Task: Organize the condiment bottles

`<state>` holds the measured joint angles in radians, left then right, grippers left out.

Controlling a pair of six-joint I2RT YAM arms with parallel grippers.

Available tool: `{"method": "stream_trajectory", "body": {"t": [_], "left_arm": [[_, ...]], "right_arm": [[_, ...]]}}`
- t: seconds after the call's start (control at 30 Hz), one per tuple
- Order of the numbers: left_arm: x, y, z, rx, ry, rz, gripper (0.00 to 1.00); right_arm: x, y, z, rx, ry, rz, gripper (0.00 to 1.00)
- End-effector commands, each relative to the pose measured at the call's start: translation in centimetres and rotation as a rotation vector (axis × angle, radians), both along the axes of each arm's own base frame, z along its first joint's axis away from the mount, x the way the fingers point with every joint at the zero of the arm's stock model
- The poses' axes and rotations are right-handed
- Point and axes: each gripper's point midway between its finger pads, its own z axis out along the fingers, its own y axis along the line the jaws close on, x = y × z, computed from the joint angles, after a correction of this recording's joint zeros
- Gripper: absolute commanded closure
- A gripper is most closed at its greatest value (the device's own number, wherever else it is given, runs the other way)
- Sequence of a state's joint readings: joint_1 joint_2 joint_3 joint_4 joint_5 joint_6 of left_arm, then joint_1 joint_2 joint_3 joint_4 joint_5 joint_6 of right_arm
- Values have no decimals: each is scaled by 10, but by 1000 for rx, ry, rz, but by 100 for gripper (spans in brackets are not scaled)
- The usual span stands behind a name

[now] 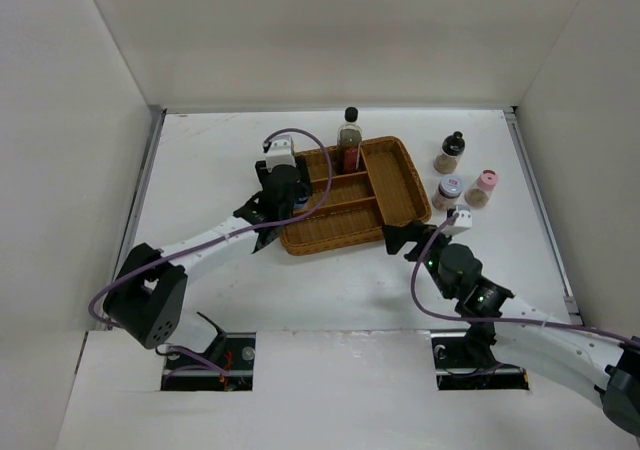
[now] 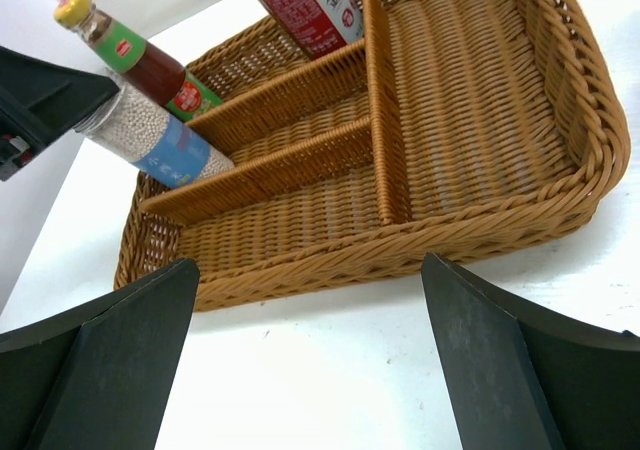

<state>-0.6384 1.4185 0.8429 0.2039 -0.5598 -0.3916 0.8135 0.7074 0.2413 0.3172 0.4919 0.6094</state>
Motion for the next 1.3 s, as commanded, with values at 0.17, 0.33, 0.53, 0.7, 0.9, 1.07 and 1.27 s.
{"method": "stream_trajectory", "body": {"t": [0.17, 0.33, 0.53, 0.7, 0.9, 1.07, 1.27], "left_arm": [[5, -17, 7, 1, -83, 2, 40], [1, -18, 13, 2, -107, 2, 12], [-19, -16, 45, -42, -173, -16, 0], [-50, 1, 75, -140, -275, -28, 0], [-90, 57, 81, -252, -396, 115, 0], [-105, 105, 53, -282, -412, 251, 0], [-107, 114, 20, -375, -390, 273, 0]], "right_arm": [[11, -4, 48, 37, -72, -65, 0], [16, 0, 64, 59, -83, -66, 0], [27, 2, 90, 17, -110, -67, 43], [50, -23, 96, -38, -82, -167, 74], [88, -101, 69, -176, 33, -441, 24], [105, -148, 41, -305, 137, -570, 1], [132, -156, 8, -354, 255, -530, 0]]}}
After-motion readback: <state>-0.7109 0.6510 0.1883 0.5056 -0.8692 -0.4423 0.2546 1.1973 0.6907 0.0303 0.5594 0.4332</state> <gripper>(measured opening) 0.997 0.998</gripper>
